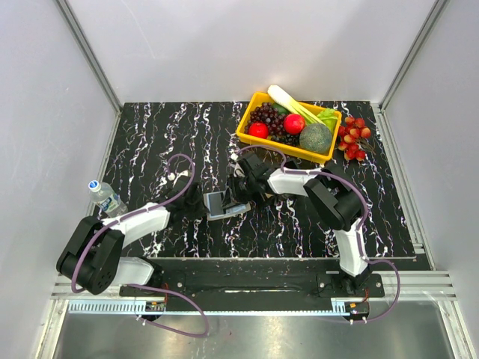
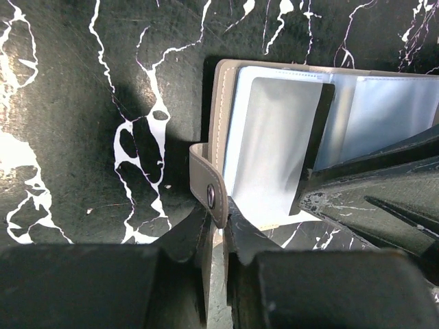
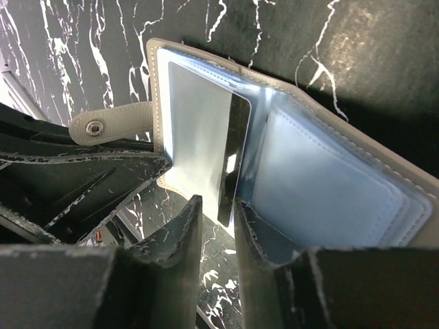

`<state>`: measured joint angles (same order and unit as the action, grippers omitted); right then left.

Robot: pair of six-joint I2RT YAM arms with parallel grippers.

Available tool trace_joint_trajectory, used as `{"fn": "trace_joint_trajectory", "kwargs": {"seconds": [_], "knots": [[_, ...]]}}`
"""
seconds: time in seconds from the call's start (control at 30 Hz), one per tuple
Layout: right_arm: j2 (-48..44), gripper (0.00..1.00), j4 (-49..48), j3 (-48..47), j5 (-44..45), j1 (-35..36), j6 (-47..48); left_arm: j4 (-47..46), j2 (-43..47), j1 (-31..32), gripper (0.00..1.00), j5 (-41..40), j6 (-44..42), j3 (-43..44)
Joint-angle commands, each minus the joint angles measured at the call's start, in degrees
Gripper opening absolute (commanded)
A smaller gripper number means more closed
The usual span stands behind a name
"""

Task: Put the credit cards into the card holder
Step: Insert the credit card into the card holder.

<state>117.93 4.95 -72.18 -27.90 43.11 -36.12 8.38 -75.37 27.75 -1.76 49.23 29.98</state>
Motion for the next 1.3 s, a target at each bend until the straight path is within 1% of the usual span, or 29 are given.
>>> {"fn": "trace_joint_trajectory", "kwargs": {"seconds": [0.0,0.03,0.07,0.27,0.4,0.53,0.63,0.73,0.83,0.9,1.0,1.07,1.2,1.27], "knots": [[0.99,0.31,-4.24,-2.26,-5.76,-0.05,2.37,-1.26,-0.74,-0.15,0.13,-1.05,-1.24,0.34],[0.55,0.31,-4.42,-1.83,-5.85,-0.05,2.37,-1.35,-1.0,-0.15,0.13,-0.97,-1.33,0.43],[0.29,0.31,-6.86,-1.13,-5.94,0.04,2.11,-1.35,-1.09,-0.15,0.13,-0.88,-1.42,0.52],[1.25,0.31,-9.34,-1.03,-9.8,0.04,1.32,-2.05,-1.71,-0.24,0.14,-0.26,-1.6,0.78],[3.97,0.31,-8.11,-2.7,-11.12,0.13,-0.09,-2.05,-1.36,-0.15,0.14,-0.26,-1.77,0.87],[4.68,0.31,-5.39,-3.49,-8.84,0.3,0.35,-2.05,-0.65,-0.15,0.16,-0.61,-1.6,0.61],[4.07,0.31,-5.39,-3.49,-9.01,0.65,1.22,-2.4,-0.04,-0.15,0.2,-0.79,-1.33,0.43],[4.24,0.29,-1.45,-5.07,-8.58,1.45,2.54,-2.93,0.49,-0.24,0.22,-0.7,-1.07,0.0],[4.85,0.28,0.67,-6.3,-7.43,2.5,3.6,-3.2,1.02,-0.24,0.28,-0.79,-0.81,-0.18],[4.94,0.29,1.46,-6.39,-6.04,2.77,2.9,-2.76,1.54,-0.15,0.3,-1.14,-0.72,-0.36],[4.33,0.31,2.86,-5.86,-0.68,2.68,1.14,-2.49,2.42,-0.24,0.33,-1.76,-0.54,-1.23],[4.41,0.33,3.66,-6.21,-0.05,2.68,1.49,-2.49,2.95,-0.24,0.34,-1.93,-0.28,-1.59],[4.5,0.34,4.1,-6.66,-0.75,2.68,1.93,-3.02,2.43,-0.24,0.33,-1.23,-0.19,-1.59],[3.98,0.35,4.36,-6.57,-0.84,2.68,2.1,-3.55,2.07,-0.15,0.24,-0.79,-0.1,-1.41]]}}
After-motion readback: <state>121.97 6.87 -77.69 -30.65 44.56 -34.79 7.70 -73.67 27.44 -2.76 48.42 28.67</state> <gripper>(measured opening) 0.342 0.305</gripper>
